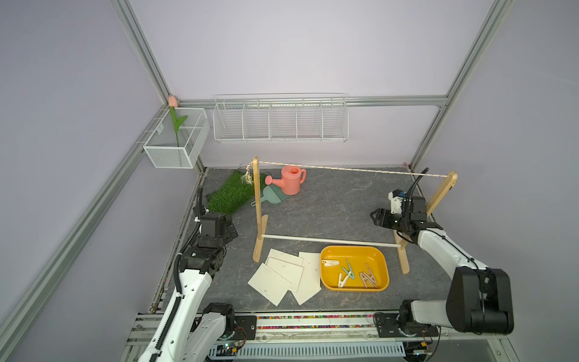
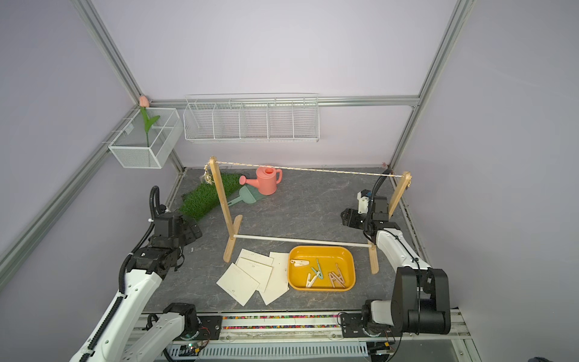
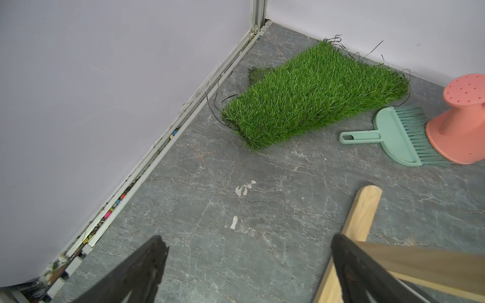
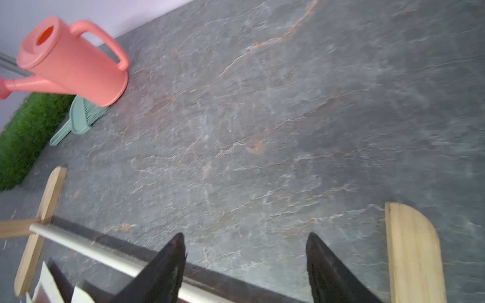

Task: Remove the postcards from the strings
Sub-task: Reset both arms

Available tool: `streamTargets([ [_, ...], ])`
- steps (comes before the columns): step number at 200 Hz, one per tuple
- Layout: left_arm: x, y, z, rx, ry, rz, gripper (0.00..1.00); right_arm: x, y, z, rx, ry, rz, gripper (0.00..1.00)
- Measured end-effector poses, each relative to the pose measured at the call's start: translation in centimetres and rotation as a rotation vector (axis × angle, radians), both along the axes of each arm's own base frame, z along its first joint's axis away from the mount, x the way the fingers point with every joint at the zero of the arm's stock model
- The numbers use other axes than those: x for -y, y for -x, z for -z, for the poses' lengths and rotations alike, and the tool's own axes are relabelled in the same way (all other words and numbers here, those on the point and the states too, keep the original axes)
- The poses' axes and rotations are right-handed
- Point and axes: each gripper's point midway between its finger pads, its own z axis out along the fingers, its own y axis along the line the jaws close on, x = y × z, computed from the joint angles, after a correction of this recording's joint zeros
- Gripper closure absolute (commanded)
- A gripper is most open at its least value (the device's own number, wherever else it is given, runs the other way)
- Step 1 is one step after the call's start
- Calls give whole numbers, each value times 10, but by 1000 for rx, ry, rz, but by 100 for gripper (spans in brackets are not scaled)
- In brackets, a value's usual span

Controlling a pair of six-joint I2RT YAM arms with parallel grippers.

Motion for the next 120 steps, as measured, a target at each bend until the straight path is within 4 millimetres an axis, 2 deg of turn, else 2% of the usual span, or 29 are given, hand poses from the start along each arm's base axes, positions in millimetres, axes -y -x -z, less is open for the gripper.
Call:
streamTargets([
  [16,-1,1,3,34,-3,-2,0,14,-4,-3,17,-1,37,28],
  [41,-2,2,6,93,-17,12,0,15,-6,0,72,28,43,27],
  [71,0,-5,20,127,-38,32,1,0,19,15,165,127,-4,26],
  [93,2,-19,35,131,-39,40,0,-2,23,8,259,190,-25,27],
  [120,3,-30,55,93,-37,27,0,3,13,-9,358,261,-16,27],
])
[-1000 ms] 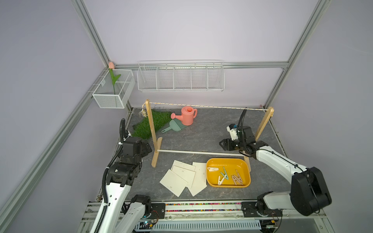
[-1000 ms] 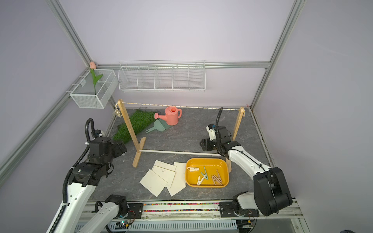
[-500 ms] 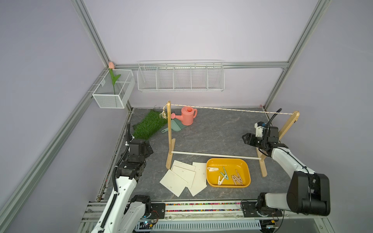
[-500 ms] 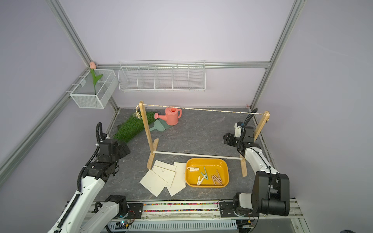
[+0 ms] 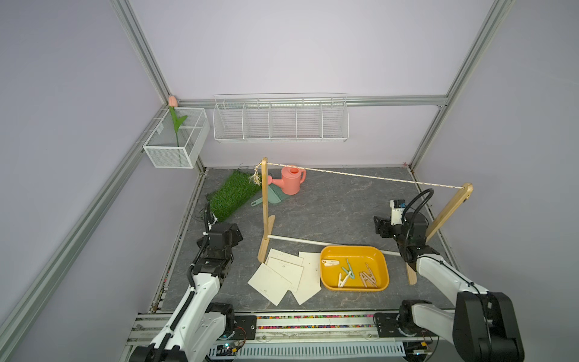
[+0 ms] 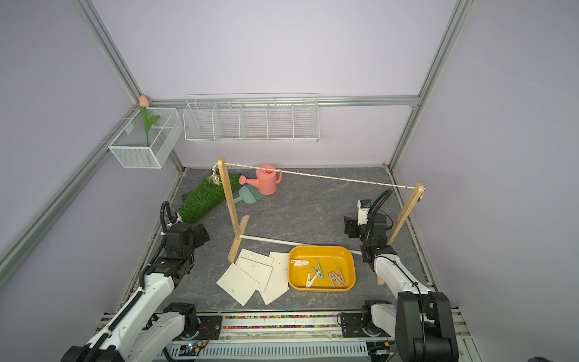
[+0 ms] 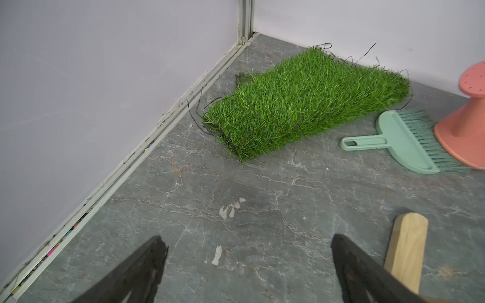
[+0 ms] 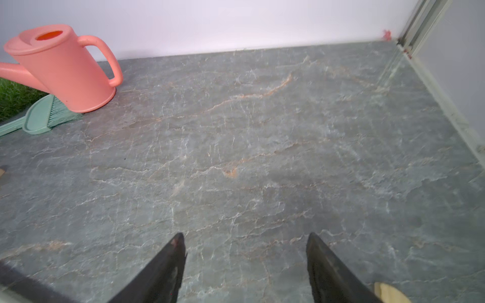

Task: Remove the postcards from the strings
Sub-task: Reset both arms

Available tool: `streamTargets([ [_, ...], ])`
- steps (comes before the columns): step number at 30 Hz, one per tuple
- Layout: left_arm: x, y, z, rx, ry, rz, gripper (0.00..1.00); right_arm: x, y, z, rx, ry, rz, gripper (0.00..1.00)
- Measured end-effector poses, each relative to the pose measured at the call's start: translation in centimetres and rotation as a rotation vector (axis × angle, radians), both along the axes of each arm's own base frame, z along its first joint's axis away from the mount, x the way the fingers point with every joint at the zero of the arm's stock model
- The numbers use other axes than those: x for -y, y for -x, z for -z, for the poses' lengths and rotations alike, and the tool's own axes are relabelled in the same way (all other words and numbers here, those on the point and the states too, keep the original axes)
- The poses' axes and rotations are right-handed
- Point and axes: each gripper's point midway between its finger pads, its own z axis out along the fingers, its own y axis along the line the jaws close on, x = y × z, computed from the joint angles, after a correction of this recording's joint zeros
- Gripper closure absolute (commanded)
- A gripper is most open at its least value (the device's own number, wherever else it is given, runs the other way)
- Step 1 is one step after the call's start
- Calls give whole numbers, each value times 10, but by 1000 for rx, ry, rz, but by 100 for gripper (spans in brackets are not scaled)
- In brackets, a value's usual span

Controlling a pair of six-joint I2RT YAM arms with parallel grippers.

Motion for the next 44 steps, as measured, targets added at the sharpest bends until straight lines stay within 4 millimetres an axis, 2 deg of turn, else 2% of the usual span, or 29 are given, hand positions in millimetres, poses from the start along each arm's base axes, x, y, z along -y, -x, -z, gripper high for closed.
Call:
streamTargets([
  [4,0,-19,1,25,-7,-15,1,7,-6,-2,71,56,22,27],
  [9,1,-47,-4,105,-83,22,0,13,-13,21,81,105,47,27],
  [14,7,-59,27,80,-149,106,0,17,-19,50,81,133,57,23],
  [17,11,-70,29,108,-150,156,0,18,-19,65,49,140,58,20],
  [20,11,-83,34,146,-144,175,0,23,-26,56,74,135,74,11],
  [22,10,-87,48,129,-145,182,0,28,-32,48,94,124,93,1],
  [23,10,-87,54,109,-143,188,0,29,-34,45,103,124,98,11],
  [24,10,-86,57,97,-140,192,1,31,-35,44,107,127,102,12],
  [31,1,-89,43,150,-145,130,1,31,-35,44,106,119,105,12],
  [44,-4,-88,42,153,-152,102,1,31,-35,44,105,122,109,12],
])
